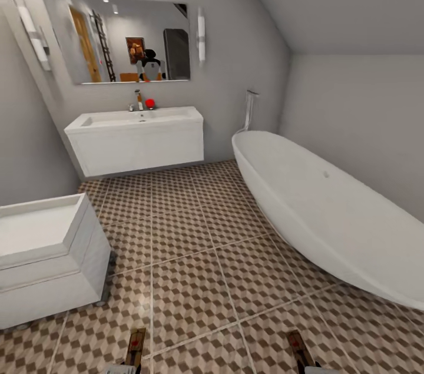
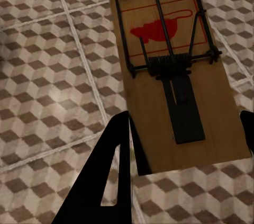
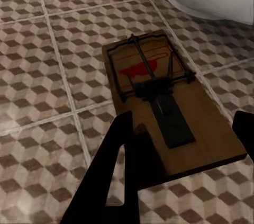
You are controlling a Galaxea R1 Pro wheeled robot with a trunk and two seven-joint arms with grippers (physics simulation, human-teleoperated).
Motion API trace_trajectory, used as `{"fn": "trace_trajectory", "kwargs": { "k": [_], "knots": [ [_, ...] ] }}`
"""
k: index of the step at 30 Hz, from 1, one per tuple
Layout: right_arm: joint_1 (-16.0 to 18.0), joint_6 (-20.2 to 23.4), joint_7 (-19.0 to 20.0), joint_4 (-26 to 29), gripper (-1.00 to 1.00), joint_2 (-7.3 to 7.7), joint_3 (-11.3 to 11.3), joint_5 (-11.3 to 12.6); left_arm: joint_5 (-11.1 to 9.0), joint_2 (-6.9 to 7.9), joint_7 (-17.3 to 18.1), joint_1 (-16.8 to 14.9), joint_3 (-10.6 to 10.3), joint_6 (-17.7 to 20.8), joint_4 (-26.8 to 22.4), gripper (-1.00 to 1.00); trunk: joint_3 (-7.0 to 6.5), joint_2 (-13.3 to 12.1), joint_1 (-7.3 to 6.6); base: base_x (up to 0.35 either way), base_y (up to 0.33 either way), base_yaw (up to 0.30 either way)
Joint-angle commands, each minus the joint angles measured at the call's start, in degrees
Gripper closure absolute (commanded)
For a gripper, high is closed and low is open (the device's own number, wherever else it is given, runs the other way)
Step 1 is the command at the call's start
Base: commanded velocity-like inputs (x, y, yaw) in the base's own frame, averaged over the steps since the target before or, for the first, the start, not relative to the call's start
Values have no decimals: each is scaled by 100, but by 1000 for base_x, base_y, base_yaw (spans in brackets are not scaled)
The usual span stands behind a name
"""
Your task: Take the four mousetraps from the cabinet in the bathroom and place them on the bathroom floor. Make sure all four end up on the same floor surface, and ensure that at least two of them are either under or directly next to the same bathroom sink.
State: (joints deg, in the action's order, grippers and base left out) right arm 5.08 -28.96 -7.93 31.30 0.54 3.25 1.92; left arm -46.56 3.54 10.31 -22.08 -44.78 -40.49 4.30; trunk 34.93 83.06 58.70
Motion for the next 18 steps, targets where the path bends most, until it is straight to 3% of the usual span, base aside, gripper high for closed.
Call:
{"fn": "trace_trajectory", "kwargs": {
  "k": [1, 18],
  "knots": [
    [2, -14, -42, -1, 100, 5, 35, 19, -44, -4, 15, -7, -31, -20, 18, 100, 5, 2, 3, 307, 0, 282],
    [2, -14, -42, -1, 100, 7, 35, 19, -44, -6, 15, -7, -31, -20, 18, 100, 5, 2, 3, 308, 0, 282]
  ]
}}
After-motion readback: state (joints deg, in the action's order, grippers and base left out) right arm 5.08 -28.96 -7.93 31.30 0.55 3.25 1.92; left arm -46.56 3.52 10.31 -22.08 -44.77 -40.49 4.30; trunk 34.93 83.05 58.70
